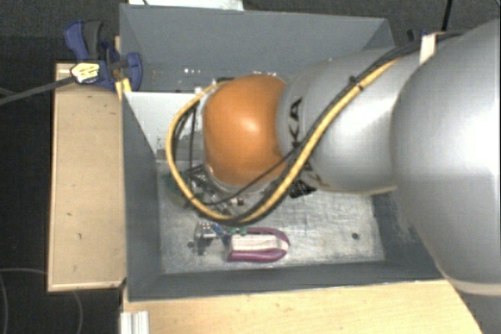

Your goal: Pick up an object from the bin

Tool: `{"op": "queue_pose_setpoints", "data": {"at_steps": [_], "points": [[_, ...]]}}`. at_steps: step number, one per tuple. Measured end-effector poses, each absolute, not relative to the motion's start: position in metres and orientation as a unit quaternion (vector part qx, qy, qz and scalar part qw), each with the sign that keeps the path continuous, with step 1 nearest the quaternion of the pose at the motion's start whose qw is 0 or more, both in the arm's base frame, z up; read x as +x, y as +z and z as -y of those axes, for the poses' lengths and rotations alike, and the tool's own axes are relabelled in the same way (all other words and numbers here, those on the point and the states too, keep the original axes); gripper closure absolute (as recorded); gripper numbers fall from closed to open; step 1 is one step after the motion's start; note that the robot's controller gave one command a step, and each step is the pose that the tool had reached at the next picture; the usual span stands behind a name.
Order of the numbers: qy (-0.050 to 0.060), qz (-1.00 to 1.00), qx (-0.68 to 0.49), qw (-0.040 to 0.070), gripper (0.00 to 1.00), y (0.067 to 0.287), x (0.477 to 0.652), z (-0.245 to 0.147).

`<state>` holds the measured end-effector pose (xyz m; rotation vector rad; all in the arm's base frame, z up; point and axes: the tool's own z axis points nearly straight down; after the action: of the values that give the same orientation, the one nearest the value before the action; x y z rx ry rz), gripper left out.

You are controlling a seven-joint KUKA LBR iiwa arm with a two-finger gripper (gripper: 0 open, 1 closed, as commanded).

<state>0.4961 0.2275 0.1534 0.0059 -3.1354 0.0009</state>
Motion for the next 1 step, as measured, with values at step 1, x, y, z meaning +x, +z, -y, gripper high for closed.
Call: {"op": "queue_pose_setpoints", "data": {"at_steps": [1], "points": [[-0.001, 0.997, -0.073, -0.002, 0.00, 0.0698, 0.5620, -0.1822]]}}
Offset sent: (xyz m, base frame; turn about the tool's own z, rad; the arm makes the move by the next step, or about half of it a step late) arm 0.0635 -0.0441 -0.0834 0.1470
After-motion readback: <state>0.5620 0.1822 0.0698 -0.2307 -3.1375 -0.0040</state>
